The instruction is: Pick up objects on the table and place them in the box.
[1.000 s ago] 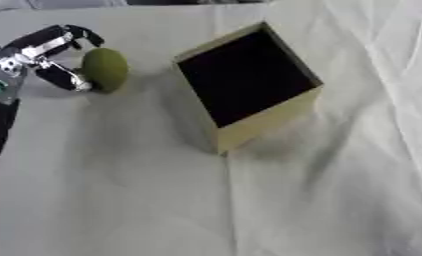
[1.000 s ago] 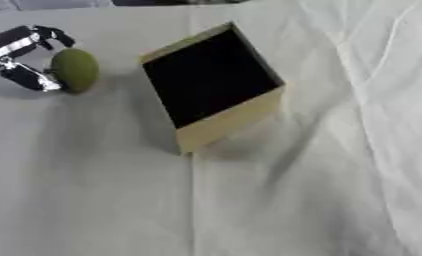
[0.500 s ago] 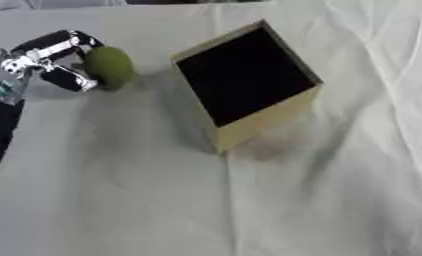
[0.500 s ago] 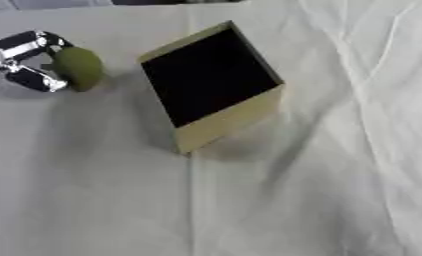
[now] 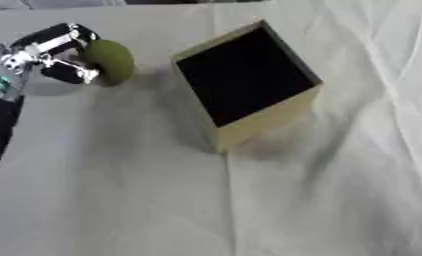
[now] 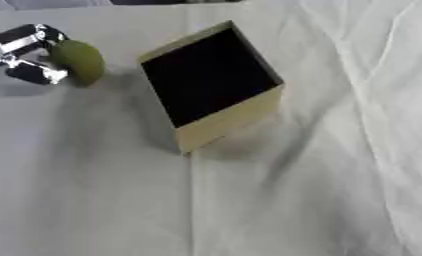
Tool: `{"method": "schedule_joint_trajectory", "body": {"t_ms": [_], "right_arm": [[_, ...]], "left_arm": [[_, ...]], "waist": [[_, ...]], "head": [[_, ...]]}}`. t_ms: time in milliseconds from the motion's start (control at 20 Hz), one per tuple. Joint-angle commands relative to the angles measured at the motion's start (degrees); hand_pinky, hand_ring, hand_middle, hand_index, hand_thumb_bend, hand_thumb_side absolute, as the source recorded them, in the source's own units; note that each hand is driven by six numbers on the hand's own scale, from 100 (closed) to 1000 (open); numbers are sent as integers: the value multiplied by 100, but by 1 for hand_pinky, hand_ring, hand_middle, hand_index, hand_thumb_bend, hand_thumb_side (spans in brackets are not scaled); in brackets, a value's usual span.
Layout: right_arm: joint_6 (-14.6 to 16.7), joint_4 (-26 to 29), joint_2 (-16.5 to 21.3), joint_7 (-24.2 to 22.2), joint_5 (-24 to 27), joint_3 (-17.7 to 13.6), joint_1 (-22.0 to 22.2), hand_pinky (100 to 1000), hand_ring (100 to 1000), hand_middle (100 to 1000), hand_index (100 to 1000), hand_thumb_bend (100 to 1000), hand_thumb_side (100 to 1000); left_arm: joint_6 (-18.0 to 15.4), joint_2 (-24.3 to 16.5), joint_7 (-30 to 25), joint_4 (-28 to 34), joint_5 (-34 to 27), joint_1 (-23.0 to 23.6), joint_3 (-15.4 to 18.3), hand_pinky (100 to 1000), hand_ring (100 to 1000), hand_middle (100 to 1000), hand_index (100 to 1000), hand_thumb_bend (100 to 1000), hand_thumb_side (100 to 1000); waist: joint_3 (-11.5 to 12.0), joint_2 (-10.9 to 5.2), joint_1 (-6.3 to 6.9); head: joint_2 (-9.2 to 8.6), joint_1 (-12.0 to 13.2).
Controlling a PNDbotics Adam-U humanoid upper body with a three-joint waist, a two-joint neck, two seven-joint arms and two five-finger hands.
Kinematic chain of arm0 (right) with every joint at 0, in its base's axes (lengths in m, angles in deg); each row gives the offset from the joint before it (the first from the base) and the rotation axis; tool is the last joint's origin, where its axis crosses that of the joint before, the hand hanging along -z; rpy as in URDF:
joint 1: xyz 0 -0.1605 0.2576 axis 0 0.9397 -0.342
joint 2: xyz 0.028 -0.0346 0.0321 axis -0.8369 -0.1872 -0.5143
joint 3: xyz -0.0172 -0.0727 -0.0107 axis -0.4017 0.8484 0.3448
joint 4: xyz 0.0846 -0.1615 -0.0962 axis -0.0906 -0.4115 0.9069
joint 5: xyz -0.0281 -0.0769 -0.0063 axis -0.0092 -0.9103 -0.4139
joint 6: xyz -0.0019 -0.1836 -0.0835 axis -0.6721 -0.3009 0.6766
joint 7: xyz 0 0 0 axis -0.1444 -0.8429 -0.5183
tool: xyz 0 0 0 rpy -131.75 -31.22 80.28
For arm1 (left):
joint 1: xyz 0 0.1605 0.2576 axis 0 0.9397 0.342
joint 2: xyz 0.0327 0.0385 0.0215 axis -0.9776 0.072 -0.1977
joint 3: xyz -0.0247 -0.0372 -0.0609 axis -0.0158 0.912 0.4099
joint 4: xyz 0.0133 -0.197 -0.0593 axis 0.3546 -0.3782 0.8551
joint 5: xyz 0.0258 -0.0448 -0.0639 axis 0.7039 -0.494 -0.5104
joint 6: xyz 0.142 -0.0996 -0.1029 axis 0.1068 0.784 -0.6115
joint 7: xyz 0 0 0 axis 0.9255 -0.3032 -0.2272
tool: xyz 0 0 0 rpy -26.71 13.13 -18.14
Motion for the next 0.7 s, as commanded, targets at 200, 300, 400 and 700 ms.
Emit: {"method": "schedule_joint_trajectory", "body": {"t_ms": [200,300,400,700], "right_arm": [[-18,120,97,30,26,-64,-37,851,836,608,739,100,464],[-14,120,101,39,26,-65,-38,850,834,607,738,100,459],[-8,120,102,50,25,-71,-43,849,832,607,738,100,454],[19,120,113,128,29,-93,-68,846,826,607,737,100,439]], "left_arm": [[-93,-282,216,1025,-217,-60,-14,548,723,558,687,132,100],[-64,-283,267,1324,-320,-67,-25,550,712,553,682,140,100],[-35,-272,276,1602,-411,-83,-43,551,701,548,677,148,100],[-19,-116,305,2396,-588,-162,-232,549,659,540,667,177,100]], "waist": [[36,-195,-19],[44,-207,-26],[51,-217,-33],[50,-235,-60]], "head": [[35,-48],[39,-50],[39,-50],[46,-40]]}}
